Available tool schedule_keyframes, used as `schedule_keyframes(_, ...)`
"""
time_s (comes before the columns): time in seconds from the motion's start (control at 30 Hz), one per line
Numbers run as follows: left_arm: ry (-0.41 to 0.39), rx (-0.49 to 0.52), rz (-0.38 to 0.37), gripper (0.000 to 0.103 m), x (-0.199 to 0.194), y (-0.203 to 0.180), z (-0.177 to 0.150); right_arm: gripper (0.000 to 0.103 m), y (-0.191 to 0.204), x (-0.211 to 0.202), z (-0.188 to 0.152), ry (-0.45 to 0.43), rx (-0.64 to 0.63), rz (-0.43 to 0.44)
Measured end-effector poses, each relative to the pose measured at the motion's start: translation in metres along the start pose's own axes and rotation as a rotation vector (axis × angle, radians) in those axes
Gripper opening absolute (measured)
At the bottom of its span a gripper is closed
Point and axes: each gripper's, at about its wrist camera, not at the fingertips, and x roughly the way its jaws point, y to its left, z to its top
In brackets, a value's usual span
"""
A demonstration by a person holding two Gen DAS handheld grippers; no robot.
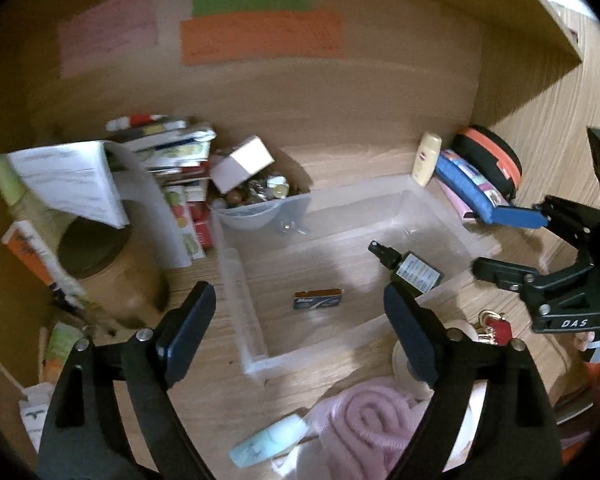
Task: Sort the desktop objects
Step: 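Withdraw both tools from the clear box toward the pink rope and white jar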
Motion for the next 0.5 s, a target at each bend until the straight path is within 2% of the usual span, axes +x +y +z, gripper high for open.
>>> schedule_keyframes(0.13, -0.017, -0.021, 0.029, 0.088, -0.018, 0.011, -0.012, 0.073, -0.002, -0.019, -0.011, -0.027, 0.018, -0.008)
schedule_keyframes(0.23, -0.012, -0.04, 0.049, 0.088, -0.027, 0.019, -0.024, 0.082, -0.004, -0.031, -0.02, -0.047, 0.033, -0.02)
schedule_keyframes(0.5, 0.069, -0.097, 0.056, 0.088, -0.034, 0.037, -0.064, 0.082, -0.012, -0.048, -0.045, -0.024, 0.069, -0.039)
